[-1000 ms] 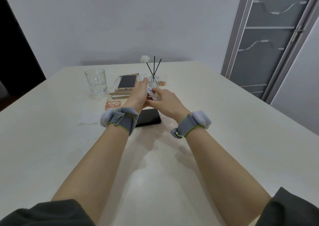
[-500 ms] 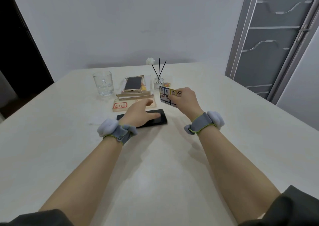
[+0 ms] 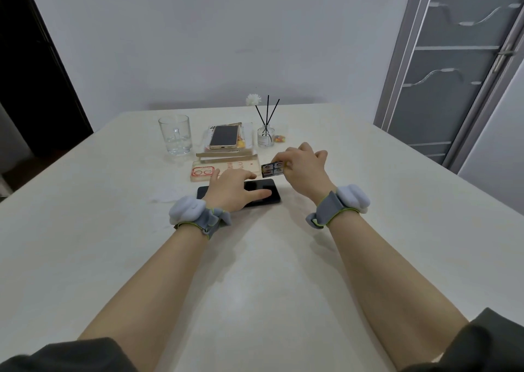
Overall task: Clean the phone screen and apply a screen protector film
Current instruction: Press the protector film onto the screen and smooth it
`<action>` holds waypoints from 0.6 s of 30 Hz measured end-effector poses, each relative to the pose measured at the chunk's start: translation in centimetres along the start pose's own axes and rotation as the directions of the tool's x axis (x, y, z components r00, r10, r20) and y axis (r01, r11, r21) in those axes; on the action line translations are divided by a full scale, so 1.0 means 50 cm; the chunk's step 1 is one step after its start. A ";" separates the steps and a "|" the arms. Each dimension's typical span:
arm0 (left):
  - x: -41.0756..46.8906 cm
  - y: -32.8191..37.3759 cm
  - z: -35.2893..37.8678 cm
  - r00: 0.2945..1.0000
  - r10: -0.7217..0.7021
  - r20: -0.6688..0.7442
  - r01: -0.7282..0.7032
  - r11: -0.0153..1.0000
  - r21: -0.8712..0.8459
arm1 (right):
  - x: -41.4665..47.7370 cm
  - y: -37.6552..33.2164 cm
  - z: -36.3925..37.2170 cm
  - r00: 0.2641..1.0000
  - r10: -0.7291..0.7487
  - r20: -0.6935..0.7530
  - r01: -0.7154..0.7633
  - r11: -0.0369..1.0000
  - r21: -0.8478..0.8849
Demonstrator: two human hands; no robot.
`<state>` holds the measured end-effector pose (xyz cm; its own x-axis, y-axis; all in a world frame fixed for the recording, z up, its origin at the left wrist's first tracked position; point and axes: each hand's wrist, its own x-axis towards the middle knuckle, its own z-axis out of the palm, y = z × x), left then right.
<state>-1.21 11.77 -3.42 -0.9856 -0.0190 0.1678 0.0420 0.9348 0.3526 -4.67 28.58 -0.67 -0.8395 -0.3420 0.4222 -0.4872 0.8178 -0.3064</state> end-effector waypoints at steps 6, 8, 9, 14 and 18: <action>-0.002 0.003 0.011 1.000 0.012 0.029 -0.013 0.998 0.055 | -0.001 0.003 0.004 1.000 0.003 -0.011 -0.003 0.999 0.039; -0.002 0.004 0.013 0.999 0.012 0.034 -0.014 0.997 0.071 | -0.004 0.004 0.005 0.999 0.017 -0.031 -0.016 1.000 0.014; -0.002 0.005 0.013 0.999 0.011 0.037 -0.014 0.997 0.077 | -0.005 0.005 0.005 0.999 0.025 -0.040 -0.025 1.000 0.000; 0.000 0.008 0.014 0.999 0.017 0.042 -0.021 0.996 0.086 | -0.004 0.001 0.014 0.999 0.001 -0.046 -0.005 0.996 -0.086; 0.002 0.006 0.015 0.999 0.012 0.043 -0.016 0.996 0.091 | -0.005 0.003 0.021 0.997 -0.041 -0.073 0.035 0.996 -0.079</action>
<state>-1.40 12.33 -3.98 -0.9912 0.0077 0.1324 0.0428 0.9634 0.2645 -4.81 28.31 -1.72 -0.7994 -0.3403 0.4952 -0.4955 0.8395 -0.2229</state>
